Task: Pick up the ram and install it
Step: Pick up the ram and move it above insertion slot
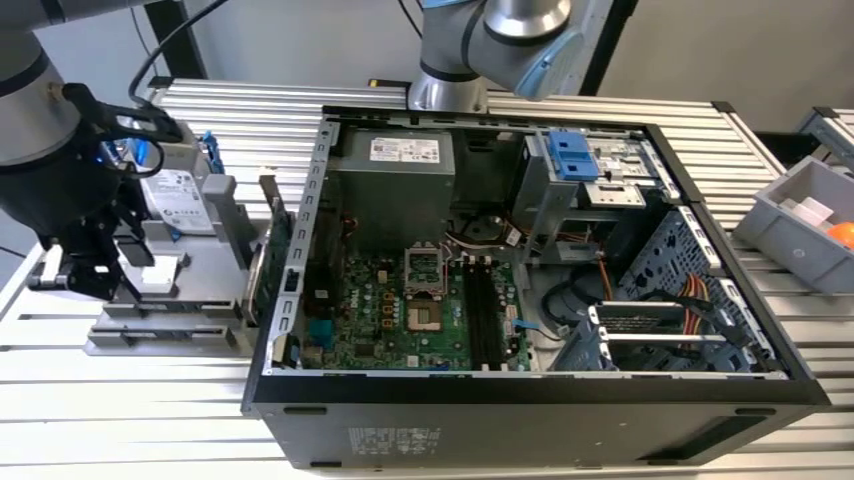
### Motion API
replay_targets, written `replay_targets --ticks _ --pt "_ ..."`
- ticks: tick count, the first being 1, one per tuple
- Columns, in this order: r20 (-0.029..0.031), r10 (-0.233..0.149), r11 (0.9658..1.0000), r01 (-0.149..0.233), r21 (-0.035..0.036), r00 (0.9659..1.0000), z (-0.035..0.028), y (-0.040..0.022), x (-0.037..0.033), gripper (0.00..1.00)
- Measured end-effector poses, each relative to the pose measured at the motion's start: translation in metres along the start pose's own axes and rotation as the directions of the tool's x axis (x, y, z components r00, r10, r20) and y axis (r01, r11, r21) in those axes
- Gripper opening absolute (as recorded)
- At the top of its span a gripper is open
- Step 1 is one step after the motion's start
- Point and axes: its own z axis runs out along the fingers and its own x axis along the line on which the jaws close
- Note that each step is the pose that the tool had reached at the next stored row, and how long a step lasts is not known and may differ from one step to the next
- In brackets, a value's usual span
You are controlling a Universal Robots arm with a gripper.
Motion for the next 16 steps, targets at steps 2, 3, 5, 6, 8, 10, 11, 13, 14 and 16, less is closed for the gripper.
replay_targets --ticks 2,3,5,6,8,10,11,13,14,16 --pt "0.0 0.0 1.0 0.0 0.0 1.0 0.0025 0.0 0.0001 1.0" --pt "0.0 0.0 1.0 0.0 -0.0001 1.0 0.0038 0.0 0.0002 1.0" --pt "-0.0001 0.0 1.0 0.0 -0.0001 1.0 0.0068 -0.0001 0.0003 1.0" --pt "-0.0001 0.0 1.0 0.0 -0.0001 1.0 0.0084 -0.0001 0.0004 1.0" --pt "0.0 0.0 1.0 0.0 0.0 1.0 0.0113 -0.0001 0.0005 1.0" --pt "-0.0001 0.001 1.0 -0.001 0.0 1.0 0.0141 -0.0001 0.0006 1.0" --pt "0.0 0.001 1.0 -0.001 0.0 1.0 0.0155 -0.0002 0.0006 1.0" --pt "0.0 0.002 1.0 -0.002 0.0 1.0 0.0183 -0.0002 0.0007 1.0" --pt "0.0 0.002 1.0 -0.002 0.0 1.0 0.0196 -0.0002 0.0007 1.0" --pt "-0.0004 0.003 1.0 -0.003 0.0 1.0 0.0226 -0.0002 0.0009 1.0"
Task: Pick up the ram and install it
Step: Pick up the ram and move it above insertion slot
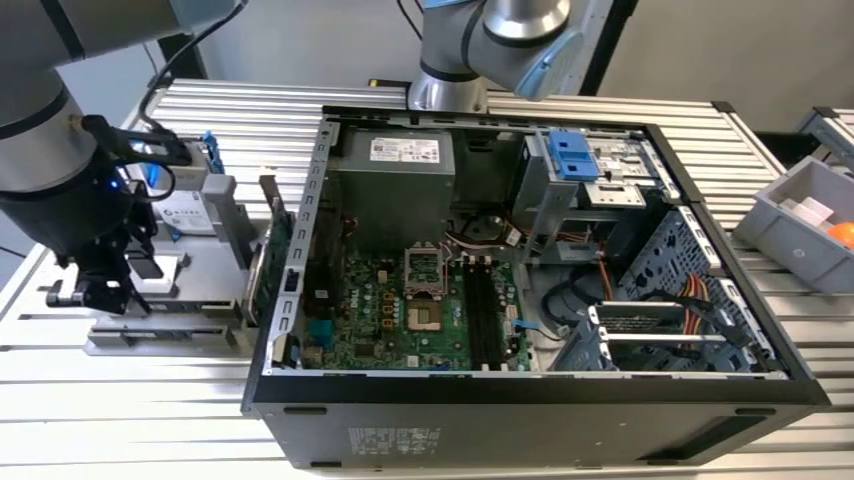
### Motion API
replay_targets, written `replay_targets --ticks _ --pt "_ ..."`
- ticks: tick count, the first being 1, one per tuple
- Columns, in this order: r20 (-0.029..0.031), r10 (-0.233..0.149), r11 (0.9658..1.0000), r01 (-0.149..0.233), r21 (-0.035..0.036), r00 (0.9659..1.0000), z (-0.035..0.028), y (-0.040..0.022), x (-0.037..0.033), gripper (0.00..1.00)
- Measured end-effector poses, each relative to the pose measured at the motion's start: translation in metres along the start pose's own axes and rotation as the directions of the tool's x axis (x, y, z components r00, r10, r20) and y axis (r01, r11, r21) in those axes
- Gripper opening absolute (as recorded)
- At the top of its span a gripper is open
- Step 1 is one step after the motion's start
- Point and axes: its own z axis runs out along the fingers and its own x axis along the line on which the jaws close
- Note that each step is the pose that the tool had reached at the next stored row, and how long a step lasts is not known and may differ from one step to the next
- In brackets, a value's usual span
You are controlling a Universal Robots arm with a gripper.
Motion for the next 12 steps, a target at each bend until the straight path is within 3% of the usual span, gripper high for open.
replay_targets --ticks 6,12 --pt "-0.0003 0.001 1.0 -0.001 0.0 1.0 0.0069 -0.0003 0.0007 1.0" --pt "-0.0003 0.003 1.0 -0.003 0.0001 1.0 0.0128 -0.0007 0.0062 1.0"
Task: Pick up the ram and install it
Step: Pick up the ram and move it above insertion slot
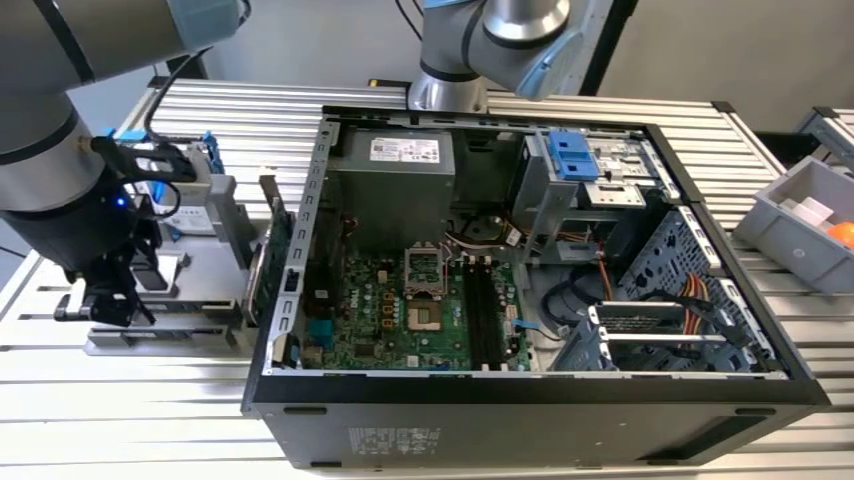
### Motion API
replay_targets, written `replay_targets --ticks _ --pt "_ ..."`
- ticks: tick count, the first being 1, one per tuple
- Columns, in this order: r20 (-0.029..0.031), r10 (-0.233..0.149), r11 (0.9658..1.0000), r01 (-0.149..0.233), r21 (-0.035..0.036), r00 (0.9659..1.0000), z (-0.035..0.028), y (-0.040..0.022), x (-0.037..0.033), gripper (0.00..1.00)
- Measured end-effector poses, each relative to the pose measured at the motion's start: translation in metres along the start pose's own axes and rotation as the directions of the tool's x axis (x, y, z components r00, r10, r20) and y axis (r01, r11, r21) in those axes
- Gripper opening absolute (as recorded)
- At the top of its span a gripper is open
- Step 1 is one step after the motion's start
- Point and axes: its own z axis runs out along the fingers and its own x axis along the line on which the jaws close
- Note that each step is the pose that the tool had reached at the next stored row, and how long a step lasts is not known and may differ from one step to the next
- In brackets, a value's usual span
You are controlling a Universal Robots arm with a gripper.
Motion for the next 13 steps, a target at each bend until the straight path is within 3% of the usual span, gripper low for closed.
replay_targets --ticks 4,13 --pt "0.0001 0.001 1.0 -0.001 0.0001 1.0 0.0041 -0.0001 0.0049 1.0" --pt "0.0001 0.019 0.9998 -0.019 -0.0003 0.9998 0.017 -0.001 0.0057 1.0"
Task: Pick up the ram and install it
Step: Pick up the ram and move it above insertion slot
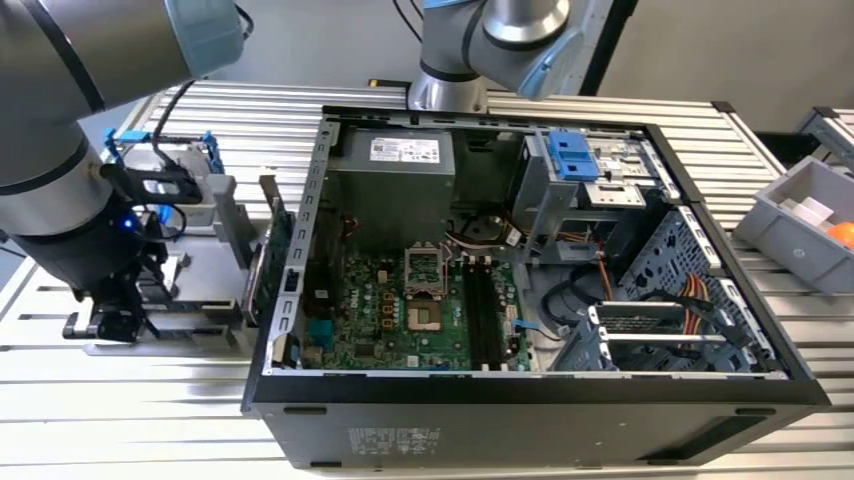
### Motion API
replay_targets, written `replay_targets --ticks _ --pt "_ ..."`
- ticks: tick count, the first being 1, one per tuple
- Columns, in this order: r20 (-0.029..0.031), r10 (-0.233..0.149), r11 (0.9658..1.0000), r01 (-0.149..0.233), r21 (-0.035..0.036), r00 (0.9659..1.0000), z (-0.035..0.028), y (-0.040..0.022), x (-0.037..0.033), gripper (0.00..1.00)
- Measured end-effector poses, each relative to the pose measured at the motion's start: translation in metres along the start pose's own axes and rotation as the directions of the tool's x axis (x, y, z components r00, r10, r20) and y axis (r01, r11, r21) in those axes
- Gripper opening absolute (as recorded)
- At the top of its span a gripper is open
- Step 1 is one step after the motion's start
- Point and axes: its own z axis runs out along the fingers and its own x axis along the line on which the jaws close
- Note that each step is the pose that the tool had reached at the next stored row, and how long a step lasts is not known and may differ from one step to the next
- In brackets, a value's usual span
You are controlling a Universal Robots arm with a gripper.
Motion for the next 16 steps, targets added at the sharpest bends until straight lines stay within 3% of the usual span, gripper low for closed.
replay_targets --ticks 16 --pt "0.0 0.0 1.0 0.0 -0.0004 1.0 0.0167 -0.0019 0.0001 1.0"
